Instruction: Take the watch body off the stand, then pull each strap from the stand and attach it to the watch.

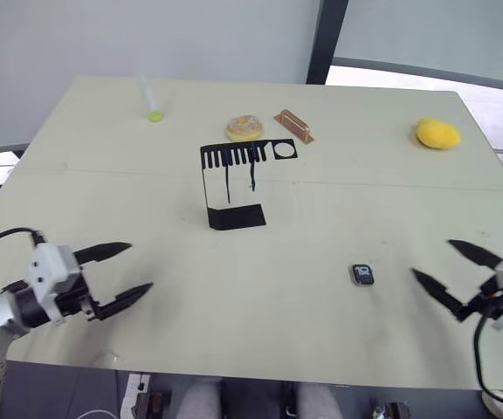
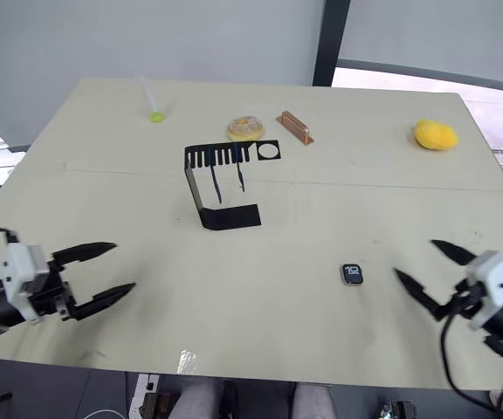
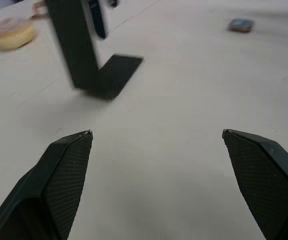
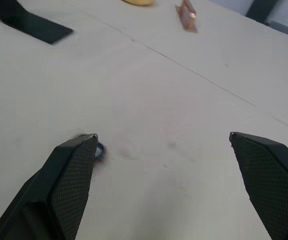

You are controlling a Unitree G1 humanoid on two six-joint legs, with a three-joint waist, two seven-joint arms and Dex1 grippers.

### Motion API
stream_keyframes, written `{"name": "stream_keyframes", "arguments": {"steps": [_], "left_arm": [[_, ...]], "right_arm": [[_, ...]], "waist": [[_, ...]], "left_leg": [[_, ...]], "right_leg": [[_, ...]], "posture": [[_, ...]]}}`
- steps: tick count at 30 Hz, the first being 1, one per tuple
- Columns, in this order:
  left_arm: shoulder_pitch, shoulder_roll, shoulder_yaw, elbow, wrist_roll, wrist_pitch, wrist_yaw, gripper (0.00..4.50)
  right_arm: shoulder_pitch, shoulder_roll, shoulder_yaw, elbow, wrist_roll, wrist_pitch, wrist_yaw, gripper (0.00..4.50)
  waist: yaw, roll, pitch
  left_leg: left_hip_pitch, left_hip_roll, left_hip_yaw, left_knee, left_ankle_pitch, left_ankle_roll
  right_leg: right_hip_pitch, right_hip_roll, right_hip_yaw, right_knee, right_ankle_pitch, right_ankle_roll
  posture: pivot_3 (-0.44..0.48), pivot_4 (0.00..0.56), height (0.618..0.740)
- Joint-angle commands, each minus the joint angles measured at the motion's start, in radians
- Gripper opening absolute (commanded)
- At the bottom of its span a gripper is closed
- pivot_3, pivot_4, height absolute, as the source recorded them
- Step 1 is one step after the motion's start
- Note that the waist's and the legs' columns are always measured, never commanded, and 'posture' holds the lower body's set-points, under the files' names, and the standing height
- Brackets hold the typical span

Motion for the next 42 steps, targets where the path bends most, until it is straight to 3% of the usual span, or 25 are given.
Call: {"name": "stream_keyframes", "arguments": {"steps": [1,7,12,15,18,22,28,33,37,42], "left_arm": [[0.045,-0.031,0.101,0.088,0.047,-0.112,0.046,4.50],[0.067,-0.055,0.155,0.179,0.107,-0.187,0.143,4.50],[0.075,-0.051,0.143,0.126,0.061,-0.118,0.157,4.50],[0.097,-0.072,0.105,-0.009,0.051,-0.004,0.224,4.50],[0.066,-0.128,0.048,-0.173,0.015,0.075,0.325,4.50],[-0.012,-0.222,-0.058,-0.366,-0.010,0.199,0.503,4.50],[-0.144,-0.355,-0.262,-0.493,0.068,0.366,0.752,4.50],[-0.280,-0.471,-0.430,-0.449,0.187,0.431,0.912,4.50],[-0.333,-0.542,-0.538,-0.357,0.303,0.374,0.970,4.50],[-0.390,-0.644,-0.541,-0.233,0.365,0.296,1.042,4.50]], "right_arm": [[-0.028,-0.076,-0.079,0.251,-0.034,-0.133,0.111,4.46],[-0.081,-0.174,-0.118,0.659,-0.113,-0.395,0.175,4.46],[-0.147,-0.185,-0.085,0.773,-0.116,-0.450,0.192,4.46],[-0.211,-0.165,-0.061,0.809,-0.099,-0.411,0.187,4.46],[-0.243,-0.121,-0.010,0.764,-0.081,-0.392,0.223,4.46],[-0.233,-0.030,0.038,0.575,0.056,-0.317,0.349,4.46],[-0.257,0.072,0.134,0.309,0.148,-0.247,0.388,4.46],[-0.337,0.150,0.220,0.191,0.153,-0.220,0.350,4.46],[-0.385,0.205,0.284,0.163,0.133,-0.222,0.336,4.46],[-0.424,0.265,0.361,0.129,0.093,-0.226,0.299,4.46]], "waist": [[0.002,0.000,0.000],[0.007,-0.001,0.000],[-0.006,-0.001,0.000],[-0.015,-0.001,0.000],[-0.020,-0.001,0.000],[-0.010,0.000,0.000],[0.005,0.001,-0.001],[0.010,0.001,-0.001],[0.021,0.001,-0.001],[0.026,0.001,-0.001]], "left_leg": [[0.001,0.000,0.001,0.000,0.000,0.000],[0.002,0.000,0.004,0.000,-0.002,0.002],[0.005,0.002,0.009,-0.001,-0.002,0.002],[0.006,0.004,0.011,-0.001,-0.003,0.001],[0.006,0.004,0.011,-0.001,-0.003,0.000],[0.006,0.004,0.010,0.000,-0.003,0.000],[0.005,0.003,0.010,0.002,-0.003,0.000],[0.005,0.002,0.010,0.002,-0.003,0.000],[0.005,0.001,0.010,0.002,-0.003,0.001],[0.004,0.002,0.010,0.004,-0.003,0.001]], "right_leg": [[0.000,-0.001,0.000,0.000,0.000,0.000],[0.000,-0.002,0.001,0.000,0.000,0.000],[0.000,-0.002,0.002,0.001,0.000,0.000],[0.000,-0.003,0.002,0.001,0.000,0.001],[0.000,-0.003,0.003,0.001,0.000,0.001],[0.000,-0.003,0.004,0.001,0.001,0.001],[0.001,-0.002,0.004,0.005,0.002,0.003],[0.001,-0.001,0.004,0.005,0.002,0.004],[0.000,-0.001,0.004,0.005,0.002,0.004],[0.000,-0.001,0.003,0.005,0.002,0.004]], "posture": [[0.000,0.150,0.740],[0.000,0.150,0.740],[0.000,0.150,0.740],[0.000,0.150,0.740],[0.000,0.150,0.740],[0.000,0.150,0.740],[0.000,0.150,0.740],[0.000,0.150,0.740],[0.000,0.150,0.740],[0.000,0.150,0.740]]}}
